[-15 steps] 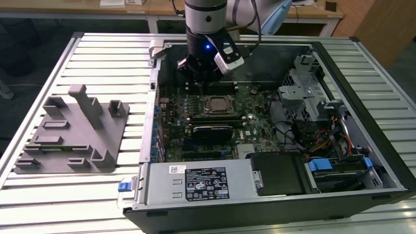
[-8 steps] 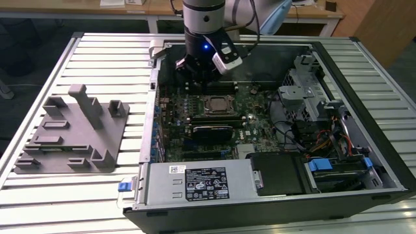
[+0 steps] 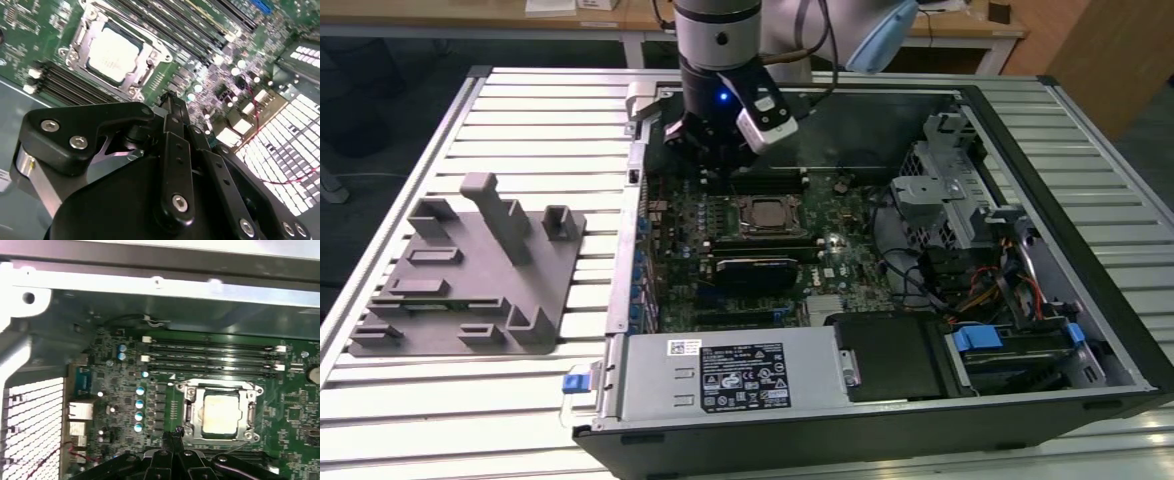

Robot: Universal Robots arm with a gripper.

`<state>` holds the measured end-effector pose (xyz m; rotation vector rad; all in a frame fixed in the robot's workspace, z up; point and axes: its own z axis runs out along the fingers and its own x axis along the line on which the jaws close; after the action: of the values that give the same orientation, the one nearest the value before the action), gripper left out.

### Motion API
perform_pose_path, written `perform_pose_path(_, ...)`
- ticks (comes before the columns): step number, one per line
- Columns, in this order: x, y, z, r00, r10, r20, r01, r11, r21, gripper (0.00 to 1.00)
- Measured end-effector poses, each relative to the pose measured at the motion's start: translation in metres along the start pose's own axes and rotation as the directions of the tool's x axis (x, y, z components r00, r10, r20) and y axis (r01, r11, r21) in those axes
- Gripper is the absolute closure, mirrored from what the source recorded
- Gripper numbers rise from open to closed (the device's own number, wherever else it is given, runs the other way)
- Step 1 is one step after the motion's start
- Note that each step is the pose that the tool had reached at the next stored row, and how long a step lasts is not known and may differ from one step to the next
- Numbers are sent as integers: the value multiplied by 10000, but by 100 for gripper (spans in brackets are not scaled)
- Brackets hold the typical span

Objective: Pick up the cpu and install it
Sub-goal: 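Install the first cpu locking lever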

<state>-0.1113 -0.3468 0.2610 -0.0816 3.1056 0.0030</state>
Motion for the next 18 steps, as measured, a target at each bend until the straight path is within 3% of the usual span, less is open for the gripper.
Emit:
perform_pose_path(2, 31, 2, 0, 10000, 3, 4, -3, 10000, -69, 89)
perform_pose_path(3, 38, 2, 0, 10000, 7, 11, -7, 9998, -208, 89)
perform_pose_path(5, 47, 2, 0, 10000, 22, 31, -20, 9983, -584, 89)
perform_pose_path(6, 49, 2, 1, 10000, 27, 38, -24, 9975, -710, 89)
perform_pose_path(11, 49, 1, 2, 10000, 27, 25, -25, 9972, -742, 89)
perform_pose_path(14, 50, -2, 6, 9999, 36, -104, -47, 9947, -1023, 89)
perform_pose_path(18, 50, -7, 13, 9996, 43, -268, -78, 9910, -1333, 89)
